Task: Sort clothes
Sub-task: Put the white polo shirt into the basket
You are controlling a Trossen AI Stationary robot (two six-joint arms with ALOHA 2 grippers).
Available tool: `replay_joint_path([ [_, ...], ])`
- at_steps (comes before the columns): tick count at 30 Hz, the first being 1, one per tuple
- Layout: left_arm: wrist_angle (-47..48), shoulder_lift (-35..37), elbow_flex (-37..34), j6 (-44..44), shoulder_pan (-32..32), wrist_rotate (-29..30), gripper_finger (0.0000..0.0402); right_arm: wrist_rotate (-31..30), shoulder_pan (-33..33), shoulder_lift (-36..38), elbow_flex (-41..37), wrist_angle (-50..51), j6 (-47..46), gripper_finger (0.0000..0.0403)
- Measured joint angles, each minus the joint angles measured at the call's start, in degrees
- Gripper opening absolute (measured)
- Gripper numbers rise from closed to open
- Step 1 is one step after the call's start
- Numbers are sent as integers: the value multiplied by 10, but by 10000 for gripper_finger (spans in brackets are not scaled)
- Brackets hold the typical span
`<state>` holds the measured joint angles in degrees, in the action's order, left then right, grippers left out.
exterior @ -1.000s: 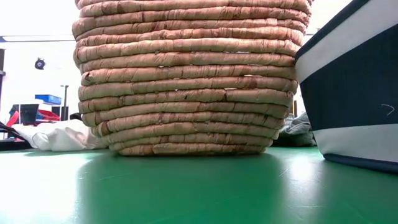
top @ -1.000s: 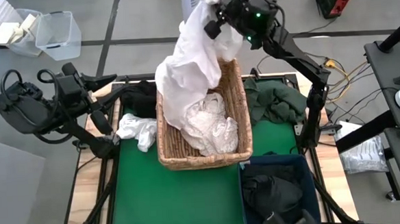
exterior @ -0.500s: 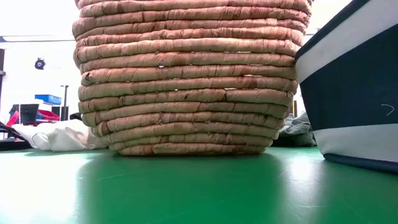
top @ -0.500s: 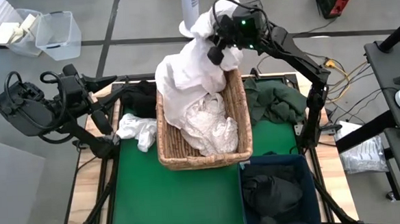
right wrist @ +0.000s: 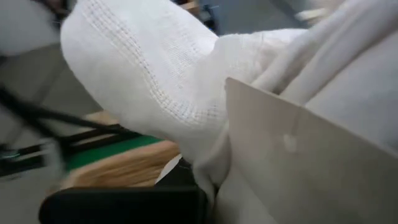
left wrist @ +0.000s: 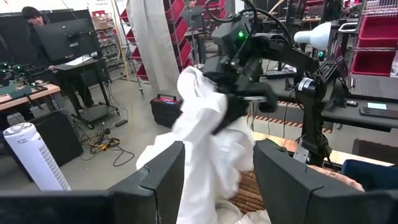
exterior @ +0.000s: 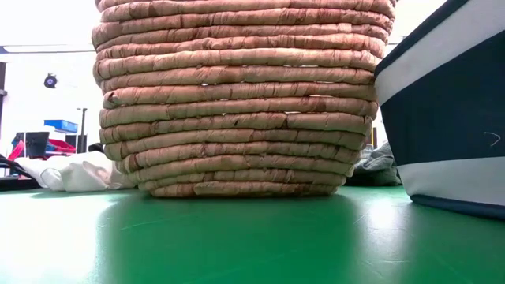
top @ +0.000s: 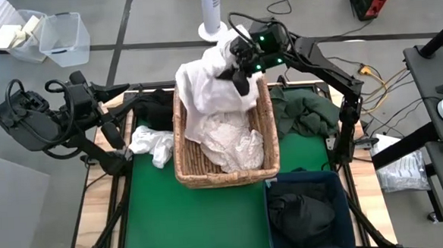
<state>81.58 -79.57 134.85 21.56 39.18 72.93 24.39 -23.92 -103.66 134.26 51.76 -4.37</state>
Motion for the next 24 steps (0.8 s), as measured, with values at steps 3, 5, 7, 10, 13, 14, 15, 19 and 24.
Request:
replay_joint_path([
  [3, 0, 0, 0, 0, 0, 0, 169, 38, 17, 0, 0, 20, -24, 15],
  [5, 0, 0, 0, 0, 0, 0, 169, 64, 29, 0, 0, 34, -34, 15],
  [7, 0, 0, 0, 0, 0, 0, 169, 109, 37, -1, 0, 42, -47, 15],
  [10, 0, 0, 0, 0, 0, 0, 169, 202, 44, -1, 0, 35, -57, 15],
  [13, 1, 0, 0, 0, 0, 0, 169, 224, 46, -1, 1, 18, -53, 15],
  [14, 1, 0, 0, 0, 0, 0, 169, 219, 46, -1, 1, 12, -52, 15],
  [15, 1, 0, 0, 0, 0, 0, 169, 209, 44, -1, 1, 5, -51, 17],
  [19, 4, 0, 0, 0, 0, 0, 169, 105, 37, -1, 1, -5, -6, 21],
  [24, 4, 0, 0, 0, 0, 0, 169, -86, 39, -1, -9, -3, 74, 14],
])
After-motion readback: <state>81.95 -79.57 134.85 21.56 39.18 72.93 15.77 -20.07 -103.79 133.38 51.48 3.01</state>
